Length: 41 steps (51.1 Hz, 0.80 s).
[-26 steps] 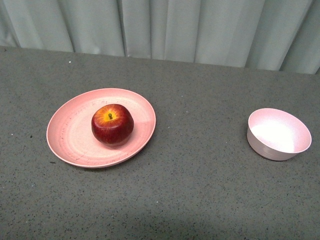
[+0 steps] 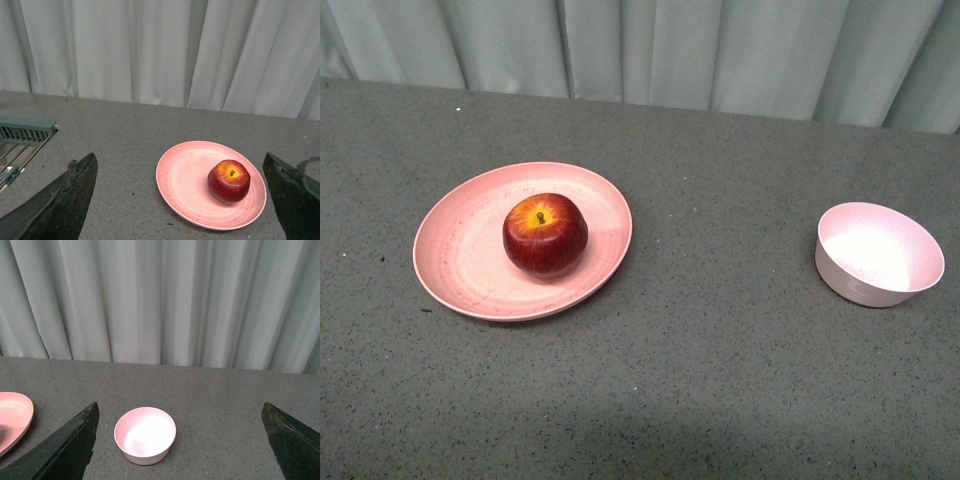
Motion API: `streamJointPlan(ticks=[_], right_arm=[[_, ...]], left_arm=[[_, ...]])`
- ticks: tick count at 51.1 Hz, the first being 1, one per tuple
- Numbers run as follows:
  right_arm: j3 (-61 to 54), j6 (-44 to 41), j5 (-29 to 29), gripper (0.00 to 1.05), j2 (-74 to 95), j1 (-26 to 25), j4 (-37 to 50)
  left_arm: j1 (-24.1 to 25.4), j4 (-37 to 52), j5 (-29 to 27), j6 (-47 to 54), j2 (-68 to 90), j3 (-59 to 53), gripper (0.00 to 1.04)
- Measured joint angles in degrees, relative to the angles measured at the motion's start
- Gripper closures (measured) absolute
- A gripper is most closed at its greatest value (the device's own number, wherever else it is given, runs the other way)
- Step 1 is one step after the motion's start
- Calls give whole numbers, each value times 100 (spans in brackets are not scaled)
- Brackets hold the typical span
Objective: Move apple from plate to bowl
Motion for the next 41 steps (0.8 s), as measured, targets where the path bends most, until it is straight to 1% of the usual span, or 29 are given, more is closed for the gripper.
streamJointPlan(ticks=[41], right_arm=[[0,0,0,9,0,0,0]], left_arm=[[0,0,0,0,0,0,7]])
